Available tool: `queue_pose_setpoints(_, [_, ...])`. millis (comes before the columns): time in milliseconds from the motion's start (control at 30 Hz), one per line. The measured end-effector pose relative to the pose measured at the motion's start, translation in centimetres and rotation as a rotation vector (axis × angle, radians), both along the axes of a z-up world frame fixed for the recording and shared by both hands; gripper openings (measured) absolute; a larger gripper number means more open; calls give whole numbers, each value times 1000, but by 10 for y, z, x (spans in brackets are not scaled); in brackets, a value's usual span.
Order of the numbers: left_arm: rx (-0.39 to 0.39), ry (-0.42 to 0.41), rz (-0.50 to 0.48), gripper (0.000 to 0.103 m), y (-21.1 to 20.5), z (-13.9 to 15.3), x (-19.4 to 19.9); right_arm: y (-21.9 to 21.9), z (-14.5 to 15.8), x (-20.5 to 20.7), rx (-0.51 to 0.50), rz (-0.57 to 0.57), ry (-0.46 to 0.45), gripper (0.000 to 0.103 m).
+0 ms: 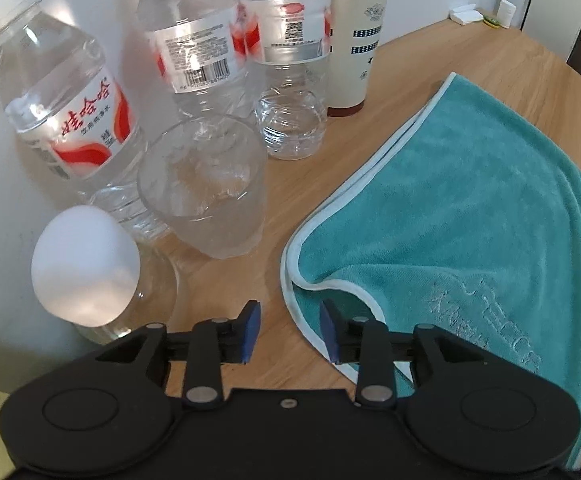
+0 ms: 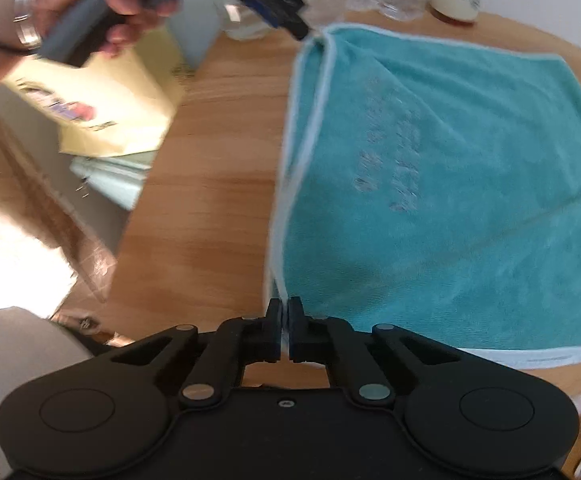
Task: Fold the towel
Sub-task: 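Open both grippers to release the folded hem onto the towel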
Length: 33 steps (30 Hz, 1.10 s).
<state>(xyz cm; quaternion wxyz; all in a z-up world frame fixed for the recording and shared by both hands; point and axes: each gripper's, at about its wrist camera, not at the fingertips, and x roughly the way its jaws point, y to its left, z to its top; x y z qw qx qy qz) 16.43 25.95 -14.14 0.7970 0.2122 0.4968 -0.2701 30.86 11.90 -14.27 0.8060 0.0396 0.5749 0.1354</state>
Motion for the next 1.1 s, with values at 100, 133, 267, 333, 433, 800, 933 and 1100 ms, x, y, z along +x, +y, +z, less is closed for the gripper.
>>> queue_pose_setpoints(100, [-4, 7, 6, 33, -3, -2, 3, 1, 0, -3, -10, 50, 18, 3])
queue_pose_setpoints(133, [-7, 15, 10, 33, -5, -3, 5, 1, -2, -4, -11, 60, 27, 3])
queue_pose_setpoints(267, [4, 35, 10, 39, -13, -14, 10, 1, -10, -4, -16, 72, 43, 15])
queue_pose_setpoints(333, [32, 39, 9, 39, -18, -21, 11, -5, -14, -4, 25, 55, 68, 24])
queue_pose_setpoints(433, [57, 18, 9, 39, -23, -28, 11, -25, -5, -8, 85, -4, 48, 24])
queue_pose_setpoints(800, [-46, 120, 104, 41, -13, -34, 35, -144, 9, -16, -12, -417, -26, 24])
queue_pose_setpoints(933, [-72, 170, 190, 41, -3, -28, 38, -166, 14, -18, -16, -474, -61, 24])
queue_pose_setpoints(1100, [-103, 234, 283, 41, 3, -26, 40, -177, 3, -15, -68, -489, -44, 24])
